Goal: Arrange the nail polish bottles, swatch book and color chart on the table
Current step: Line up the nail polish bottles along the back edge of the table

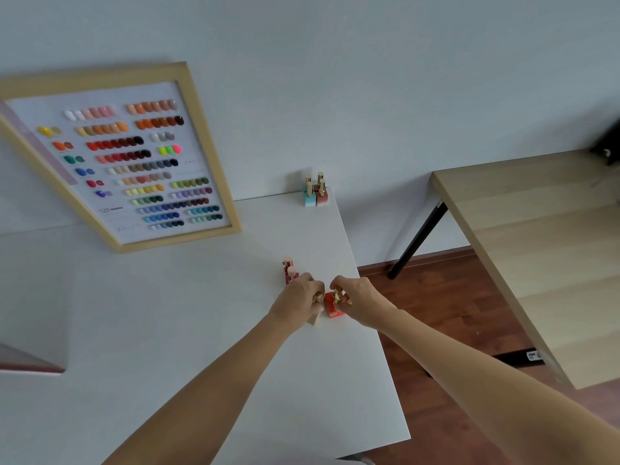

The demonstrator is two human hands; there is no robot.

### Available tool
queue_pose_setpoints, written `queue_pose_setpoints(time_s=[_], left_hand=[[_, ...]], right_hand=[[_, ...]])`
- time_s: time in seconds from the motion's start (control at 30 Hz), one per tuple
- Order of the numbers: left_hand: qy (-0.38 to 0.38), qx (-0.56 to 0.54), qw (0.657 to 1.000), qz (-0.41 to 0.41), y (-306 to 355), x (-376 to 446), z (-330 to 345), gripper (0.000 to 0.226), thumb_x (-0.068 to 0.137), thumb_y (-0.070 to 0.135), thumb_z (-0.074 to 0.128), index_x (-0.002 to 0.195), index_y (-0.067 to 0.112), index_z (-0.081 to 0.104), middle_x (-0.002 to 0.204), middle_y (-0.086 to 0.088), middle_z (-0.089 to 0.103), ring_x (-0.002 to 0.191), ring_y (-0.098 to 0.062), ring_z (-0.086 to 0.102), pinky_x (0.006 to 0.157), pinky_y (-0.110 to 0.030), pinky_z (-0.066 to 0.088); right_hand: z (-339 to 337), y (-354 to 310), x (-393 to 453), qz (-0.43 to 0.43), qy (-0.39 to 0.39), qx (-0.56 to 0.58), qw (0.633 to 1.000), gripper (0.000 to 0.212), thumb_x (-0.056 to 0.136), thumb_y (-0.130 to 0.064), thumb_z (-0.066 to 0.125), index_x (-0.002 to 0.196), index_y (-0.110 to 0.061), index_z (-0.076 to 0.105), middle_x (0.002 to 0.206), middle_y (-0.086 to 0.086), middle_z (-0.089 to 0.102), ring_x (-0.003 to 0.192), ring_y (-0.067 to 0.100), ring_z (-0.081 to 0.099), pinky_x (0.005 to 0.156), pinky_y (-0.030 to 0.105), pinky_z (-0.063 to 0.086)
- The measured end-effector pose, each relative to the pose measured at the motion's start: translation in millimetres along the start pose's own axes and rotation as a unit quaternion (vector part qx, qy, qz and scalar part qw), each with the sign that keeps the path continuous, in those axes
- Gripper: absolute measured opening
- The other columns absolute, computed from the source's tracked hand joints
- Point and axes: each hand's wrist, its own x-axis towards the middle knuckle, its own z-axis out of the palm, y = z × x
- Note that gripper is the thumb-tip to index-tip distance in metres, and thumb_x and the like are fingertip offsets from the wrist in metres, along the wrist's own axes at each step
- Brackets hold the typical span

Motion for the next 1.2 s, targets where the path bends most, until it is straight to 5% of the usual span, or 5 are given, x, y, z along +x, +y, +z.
queue_pose_setpoints(time_s=[0.2, 0.37, 0.6, 1.07, 1.2], left_hand=[[-0.018, 0.014, 1.000, 0.003, -10, 1, -7, 0.014, 0.080, 0.011, 0.069, 0.092, 0.005, 0.064, 0.093, -0.013, 0.063, 0.082, -0.022, 0.054, 0.068, -0.024, 0.040], [0.011, -0.014, 1.000, 0.022, -9, 2, -20, 0.005, 0.081, 0.010, 0.067, 0.083, 0.007, 0.063, 0.069, 0.010, 0.048, 0.072, -0.014, 0.046, 0.055, -0.008, 0.028], [0.087, -0.019, 0.995, 0.038, 5, 22, -78, 0.015, 0.082, 0.014, 0.072, 0.092, 0.007, 0.064, 0.090, -0.008, 0.067, 0.077, -0.019, 0.058, 0.067, -0.023, 0.041], [0.151, -0.018, 0.988, -0.041, -52, 104, -146, 0.014, 0.080, 0.012, 0.072, 0.088, 0.007, 0.062, 0.089, -0.013, 0.069, 0.081, -0.027, 0.061, 0.068, -0.032, 0.048], [0.145, -0.026, 0.987, -0.063, -69, 130, -140, 0.015, 0.079, 0.012, 0.072, 0.089, 0.005, 0.062, 0.088, -0.013, 0.070, 0.082, -0.029, 0.062, 0.068, -0.032, 0.049]], right_hand=[[-1, 6, 2, 0.013, 0.005, -0.006, 1.000, 0.031, 0.086, -0.011, 0.062, 0.116, -0.011, 0.053, 0.101, 0.012, 0.064, 0.083, 0.028, 0.064, 0.070, 0.036, 0.057], [-14, 10, 10, 0.018, 0.024, -0.011, 0.999, 0.030, 0.086, -0.012, 0.062, 0.115, -0.011, 0.054, 0.097, 0.012, 0.066, 0.077, 0.027, 0.066, 0.069, 0.038, 0.058], [-61, 4, 50, 0.005, 0.082, -0.021, 0.996, 0.033, 0.085, -0.015, 0.067, 0.116, -0.012, 0.056, 0.104, 0.011, 0.066, 0.079, 0.018, 0.062, 0.065, 0.020, 0.051], [-95, -41, 167, -0.043, 0.090, -0.024, 0.995, 0.031, 0.082, -0.011, 0.067, 0.111, -0.008, 0.057, 0.110, 0.019, 0.062, 0.085, 0.025, 0.059, 0.065, 0.022, 0.045], [-89, -46, 198, -0.041, 0.079, -0.015, 0.996, 0.032, 0.081, -0.012, 0.068, 0.111, -0.009, 0.058, 0.099, 0.014, 0.064, 0.088, 0.028, 0.061, 0.075, 0.035, 0.053]])
